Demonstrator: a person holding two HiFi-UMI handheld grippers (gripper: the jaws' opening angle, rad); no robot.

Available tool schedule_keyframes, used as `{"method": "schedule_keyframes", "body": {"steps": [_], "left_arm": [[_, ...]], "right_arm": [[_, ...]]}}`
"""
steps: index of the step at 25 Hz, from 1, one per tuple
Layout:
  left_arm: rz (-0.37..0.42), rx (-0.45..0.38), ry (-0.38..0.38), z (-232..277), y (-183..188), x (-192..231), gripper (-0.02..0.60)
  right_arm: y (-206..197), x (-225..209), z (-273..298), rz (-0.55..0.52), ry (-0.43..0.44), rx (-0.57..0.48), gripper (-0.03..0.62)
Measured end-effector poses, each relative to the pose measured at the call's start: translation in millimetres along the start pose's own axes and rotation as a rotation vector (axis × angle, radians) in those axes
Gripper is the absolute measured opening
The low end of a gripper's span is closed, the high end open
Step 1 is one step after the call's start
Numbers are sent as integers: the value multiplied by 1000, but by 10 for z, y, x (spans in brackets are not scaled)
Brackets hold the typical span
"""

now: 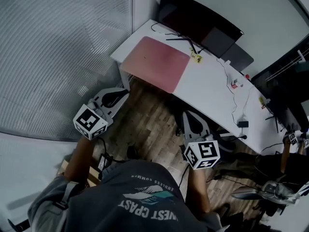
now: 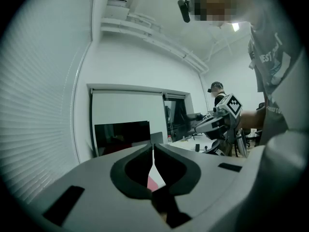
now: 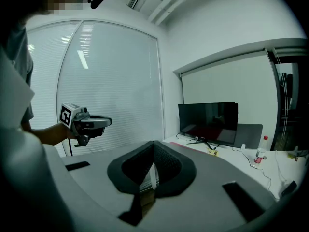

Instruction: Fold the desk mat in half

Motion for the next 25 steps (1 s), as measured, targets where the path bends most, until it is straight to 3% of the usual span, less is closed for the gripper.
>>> {"method": "schedule_keyframes", "body": {"steps": [10,25], "left_arm": [[-1,-25,-34,-89,-110,501,26],[-19,-20,39,-244,-268,994,26]], "right_arm": [[126,131,367,-23,-66,2,25],[242,94,910,-80,-53,12,25]]}}
Point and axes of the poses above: the fingertips, and each gripper's own axes: z forward along the fingers, x to its left, y out of its top, the point moved 4 cm from there along -z, backward along the fingers, and after that the axes turned 3 degrees about -y, right-handed, at the moved point
